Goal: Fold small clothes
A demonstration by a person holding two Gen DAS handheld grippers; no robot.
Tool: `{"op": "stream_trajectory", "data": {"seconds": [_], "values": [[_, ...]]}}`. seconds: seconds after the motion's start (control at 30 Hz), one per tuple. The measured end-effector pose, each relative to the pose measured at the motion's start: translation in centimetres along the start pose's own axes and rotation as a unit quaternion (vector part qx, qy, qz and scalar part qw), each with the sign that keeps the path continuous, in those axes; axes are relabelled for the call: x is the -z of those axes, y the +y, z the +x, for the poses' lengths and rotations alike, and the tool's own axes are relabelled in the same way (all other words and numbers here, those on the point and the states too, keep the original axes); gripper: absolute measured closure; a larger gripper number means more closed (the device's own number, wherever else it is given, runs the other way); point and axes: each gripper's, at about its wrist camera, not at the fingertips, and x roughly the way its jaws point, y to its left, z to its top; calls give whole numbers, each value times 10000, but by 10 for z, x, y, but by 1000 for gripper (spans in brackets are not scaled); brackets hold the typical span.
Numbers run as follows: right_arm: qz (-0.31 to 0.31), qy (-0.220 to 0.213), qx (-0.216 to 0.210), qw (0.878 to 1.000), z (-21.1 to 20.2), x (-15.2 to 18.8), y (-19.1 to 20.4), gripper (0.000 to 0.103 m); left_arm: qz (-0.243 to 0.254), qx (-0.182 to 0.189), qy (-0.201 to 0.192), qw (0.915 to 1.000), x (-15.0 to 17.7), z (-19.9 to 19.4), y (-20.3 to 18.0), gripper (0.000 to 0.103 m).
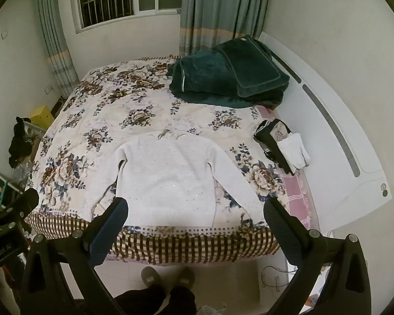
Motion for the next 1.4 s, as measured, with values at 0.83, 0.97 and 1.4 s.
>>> {"op": "stream_trajectory", "data": {"seconds": [0.83, 0.97, 1.4], "values": [[4, -59, -8, 10000, -10, -3, 2, 0, -24, 44, -65, 10000, 0, 3, -12, 0], [-12, -67, 0, 10000, -10, -3, 1, 0, -28, 60, -73, 10000, -3, 3, -15, 0], [1, -115, 18, 9999, -20, -10, 3, 0, -52, 125, -174, 9998, -6, -6, -22, 0]]}}
